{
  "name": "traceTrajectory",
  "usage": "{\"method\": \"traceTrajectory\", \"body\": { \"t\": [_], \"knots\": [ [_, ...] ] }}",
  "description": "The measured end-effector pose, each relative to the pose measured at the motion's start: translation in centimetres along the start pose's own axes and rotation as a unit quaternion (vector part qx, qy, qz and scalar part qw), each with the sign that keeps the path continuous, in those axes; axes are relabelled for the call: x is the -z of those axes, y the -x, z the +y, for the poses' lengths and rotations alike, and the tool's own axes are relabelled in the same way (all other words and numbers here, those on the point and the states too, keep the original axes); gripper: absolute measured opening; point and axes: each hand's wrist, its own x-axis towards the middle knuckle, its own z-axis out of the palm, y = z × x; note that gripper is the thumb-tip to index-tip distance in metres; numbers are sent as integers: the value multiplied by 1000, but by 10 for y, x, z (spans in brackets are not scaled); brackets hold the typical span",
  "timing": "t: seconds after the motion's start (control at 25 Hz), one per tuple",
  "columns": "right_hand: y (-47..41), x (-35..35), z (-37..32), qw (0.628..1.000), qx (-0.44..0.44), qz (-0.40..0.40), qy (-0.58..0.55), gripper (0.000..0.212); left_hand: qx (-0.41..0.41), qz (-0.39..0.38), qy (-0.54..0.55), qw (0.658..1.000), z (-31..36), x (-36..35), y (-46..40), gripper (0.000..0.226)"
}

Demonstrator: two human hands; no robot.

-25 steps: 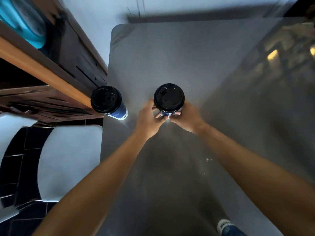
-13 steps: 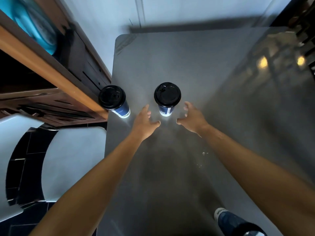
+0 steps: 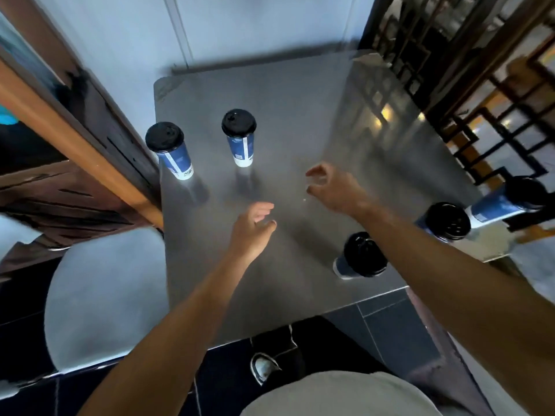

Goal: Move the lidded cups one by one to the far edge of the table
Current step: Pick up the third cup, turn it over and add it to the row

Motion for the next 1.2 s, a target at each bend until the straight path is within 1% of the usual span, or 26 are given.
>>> {"method": "traceTrajectory", "body": {
  "t": [0.08,0.16,0.32,0.4,0.48,0.56,0.64,0.72,0.8,0.84,0.88,0.96,1.08,1.2],
  "knots": [
    [39,13,24,1000,-10,19,-14,27,-36,-47,-8,998,0,-27,29,38],
    [72,22,47,999,-17,32,-37,19,-62,-74,-6,995,3,-49,53,43],
    [100,33,84,996,-25,52,-74,14,-94,-107,-15,990,6,-74,81,60],
    [102,35,101,995,-18,41,-91,11,-116,-112,-20,987,9,-87,90,65],
    [101,38,118,994,6,9,-104,8,-120,-105,-30,987,11,-103,97,68],
    [100,40,131,992,37,-27,-117,11,-113,-103,-41,987,15,-119,103,75],
    [104,48,148,982,74,-74,-155,23,-89,-90,-36,991,24,-141,113,85],
    [111,55,163,964,118,-142,-191,51,-83,-53,-35,995,34,-160,122,94],
    [113,59,178,952,159,-211,-158,75,-100,-12,-63,993,37,-175,123,95],
    [112,60,184,949,173,-231,-130,80,-102,4,-78,992,37,-183,122,93],
    [111,59,190,947,183,-239,-110,82,-92,16,-83,992,37,-188,122,90],
    [110,58,195,944,191,-246,-107,78,-59,34,-75,995,38,-195,123,87],
    [107,56,195,940,185,-254,-133,71,-51,40,-59,996,39,-198,122,84],
    [102,59,189,942,160,-242,-169,56,-43,34,-2,998,41,-193,122,78]
  ]
}}
